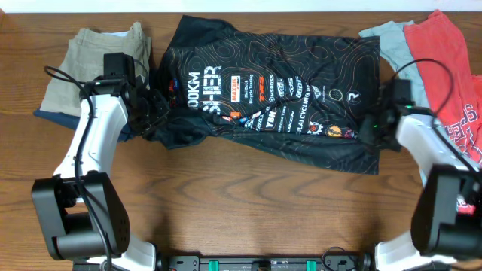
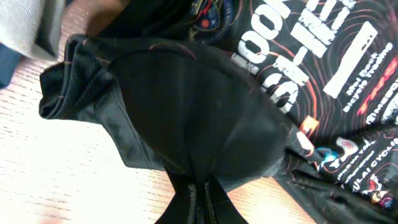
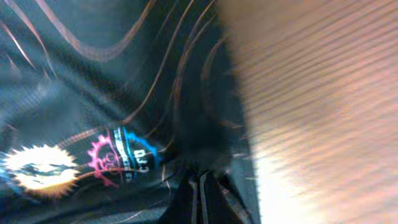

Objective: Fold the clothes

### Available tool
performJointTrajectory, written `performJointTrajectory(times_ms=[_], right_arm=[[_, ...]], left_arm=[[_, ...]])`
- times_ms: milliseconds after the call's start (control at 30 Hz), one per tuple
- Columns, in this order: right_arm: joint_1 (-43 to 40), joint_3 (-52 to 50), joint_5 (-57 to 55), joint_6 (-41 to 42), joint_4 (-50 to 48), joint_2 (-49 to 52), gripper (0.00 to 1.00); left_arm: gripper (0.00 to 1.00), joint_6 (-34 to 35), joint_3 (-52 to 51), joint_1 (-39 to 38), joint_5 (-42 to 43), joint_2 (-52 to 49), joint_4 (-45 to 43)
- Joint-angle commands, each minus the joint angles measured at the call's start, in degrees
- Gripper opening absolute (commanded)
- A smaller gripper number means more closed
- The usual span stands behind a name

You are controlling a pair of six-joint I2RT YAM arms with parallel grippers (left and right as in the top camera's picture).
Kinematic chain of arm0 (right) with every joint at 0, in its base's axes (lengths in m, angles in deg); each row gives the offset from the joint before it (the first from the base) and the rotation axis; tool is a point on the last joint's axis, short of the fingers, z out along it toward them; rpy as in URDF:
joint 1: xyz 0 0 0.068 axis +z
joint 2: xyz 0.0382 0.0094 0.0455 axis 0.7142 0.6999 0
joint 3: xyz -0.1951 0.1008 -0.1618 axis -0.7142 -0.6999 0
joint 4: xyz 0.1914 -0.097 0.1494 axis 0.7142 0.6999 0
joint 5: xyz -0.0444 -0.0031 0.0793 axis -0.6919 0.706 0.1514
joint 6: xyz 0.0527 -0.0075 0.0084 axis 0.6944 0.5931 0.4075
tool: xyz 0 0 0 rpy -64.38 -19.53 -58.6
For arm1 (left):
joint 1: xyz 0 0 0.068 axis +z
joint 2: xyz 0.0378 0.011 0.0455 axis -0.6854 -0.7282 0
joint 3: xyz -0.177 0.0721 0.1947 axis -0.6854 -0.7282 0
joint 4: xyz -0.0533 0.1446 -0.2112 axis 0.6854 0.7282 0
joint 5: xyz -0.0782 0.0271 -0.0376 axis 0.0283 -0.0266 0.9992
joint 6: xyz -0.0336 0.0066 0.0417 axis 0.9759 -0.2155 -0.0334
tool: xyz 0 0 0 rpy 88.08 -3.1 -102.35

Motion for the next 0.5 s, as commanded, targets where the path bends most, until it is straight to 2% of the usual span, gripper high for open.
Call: performJointTrajectory(times_ms=[0,200,467], right_arm=[[-3.58,3.58,-0.87,-0.04,-0.46,-5.86,0.01],[-5.22,4.09,0.90,-0.57,-4.59,-7.69,0.01],[-5.14,4.09,1.18,-1.11,-9.14,-4.09,0.01]], left_arm=[[0.06,-0.46,0.72,0.02,-0.52,4.68,-1.68],[0.06,0.72,0.70,-0.26,-0.52,6.27,-9.75],[0.07,0.15,0.68,-3.32,-1.11,1.62,-17.22]])
